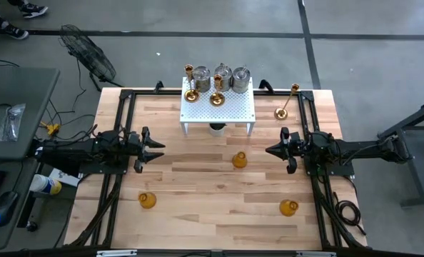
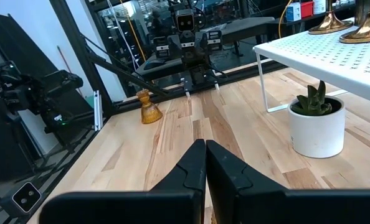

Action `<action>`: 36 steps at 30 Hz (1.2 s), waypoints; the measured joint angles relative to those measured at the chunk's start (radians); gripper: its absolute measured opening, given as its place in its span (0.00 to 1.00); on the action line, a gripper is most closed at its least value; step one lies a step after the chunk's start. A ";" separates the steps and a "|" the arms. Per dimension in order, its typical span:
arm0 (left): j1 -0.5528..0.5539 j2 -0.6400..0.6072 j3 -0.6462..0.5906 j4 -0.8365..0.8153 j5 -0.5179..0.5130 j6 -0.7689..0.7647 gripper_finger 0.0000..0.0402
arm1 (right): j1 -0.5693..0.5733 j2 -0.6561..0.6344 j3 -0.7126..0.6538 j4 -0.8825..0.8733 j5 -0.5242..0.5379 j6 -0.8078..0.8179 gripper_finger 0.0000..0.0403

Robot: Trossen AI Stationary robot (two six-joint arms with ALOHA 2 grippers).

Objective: Pick & Place candle stick holders
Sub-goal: Put the gold candlestick holder on the shelf

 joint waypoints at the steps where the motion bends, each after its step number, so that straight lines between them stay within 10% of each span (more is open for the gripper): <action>1: 0.000 0.000 0.000 0.000 0.000 0.000 0.38 | 0.000 0.000 0.000 0.000 0.000 0.000 0.01; 26: 0.000 0.000 0.000 0.000 0.000 -0.001 0.38 | 0.000 0.000 0.000 0.001 0.013 0.001 0.01; 36: 0.000 0.000 0.000 0.000 0.001 -0.001 0.38 | -0.003 0.000 0.000 -0.095 0.551 0.131 0.01</action>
